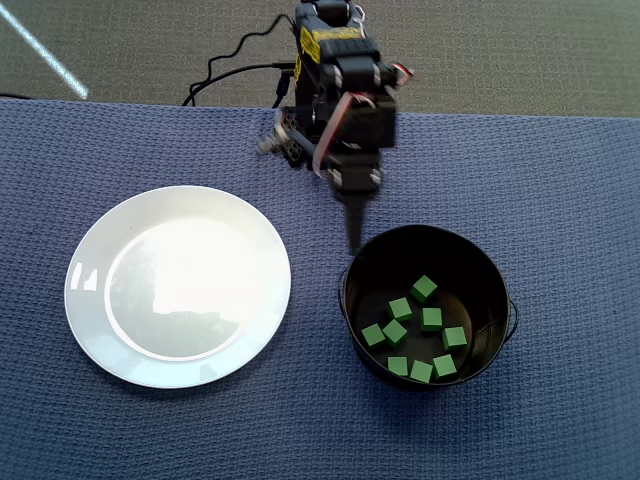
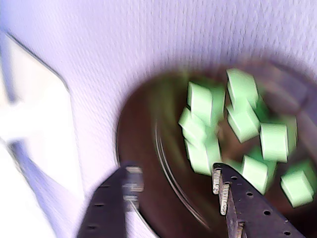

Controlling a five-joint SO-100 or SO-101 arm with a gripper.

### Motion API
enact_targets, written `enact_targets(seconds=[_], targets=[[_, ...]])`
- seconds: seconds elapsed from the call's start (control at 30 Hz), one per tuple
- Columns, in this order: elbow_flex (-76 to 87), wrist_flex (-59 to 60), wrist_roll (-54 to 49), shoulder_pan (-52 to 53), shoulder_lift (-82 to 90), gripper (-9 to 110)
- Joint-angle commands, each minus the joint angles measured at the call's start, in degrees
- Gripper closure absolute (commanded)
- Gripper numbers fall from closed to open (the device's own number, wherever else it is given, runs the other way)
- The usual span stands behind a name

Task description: Pick up the green cubes from the white plate and place them in the black recipient

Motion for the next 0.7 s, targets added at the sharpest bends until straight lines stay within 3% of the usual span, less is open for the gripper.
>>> enact_targets(seconds=[0.0, 0.37, 0.67], targets=[[9.3, 0.4, -0.9, 6.6, 12.0, 101], [35.1, 7.4, -0.9, 8.9, 42.5, 102], [45.4, 3.6, -2.6, 12.8, 44.0, 102]])
